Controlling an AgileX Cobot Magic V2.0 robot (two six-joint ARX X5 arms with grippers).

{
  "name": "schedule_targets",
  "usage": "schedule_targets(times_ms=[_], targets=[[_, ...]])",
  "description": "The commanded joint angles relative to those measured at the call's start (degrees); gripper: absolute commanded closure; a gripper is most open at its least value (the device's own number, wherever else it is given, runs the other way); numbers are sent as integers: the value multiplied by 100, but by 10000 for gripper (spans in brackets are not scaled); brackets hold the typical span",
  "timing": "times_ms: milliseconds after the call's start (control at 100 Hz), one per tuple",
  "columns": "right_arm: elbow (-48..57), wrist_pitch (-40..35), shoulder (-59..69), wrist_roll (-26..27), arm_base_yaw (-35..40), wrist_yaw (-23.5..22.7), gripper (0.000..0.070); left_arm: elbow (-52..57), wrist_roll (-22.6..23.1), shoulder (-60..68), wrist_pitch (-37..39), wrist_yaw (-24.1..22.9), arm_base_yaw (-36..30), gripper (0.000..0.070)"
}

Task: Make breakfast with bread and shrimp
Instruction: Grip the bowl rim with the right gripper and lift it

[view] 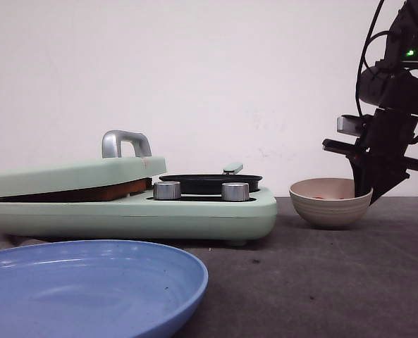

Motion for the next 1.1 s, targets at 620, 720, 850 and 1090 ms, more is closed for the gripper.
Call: schedule_targets(times_ms=[620,720,850,1090], targets=[[98,470,-990,457,138,-1408,700,28,28,-7,61,-17,-11,350],[101,732,-994,586,293,-1493,700,28,28,-7,61,-17,-11,350],[101,1126,-994,601,564,-1488,700,28,20,-7,44,-17,-11,350],[101,2317,-994,581,1189,-1200,700,28,-79,-7,-74,-17,-11,350]])
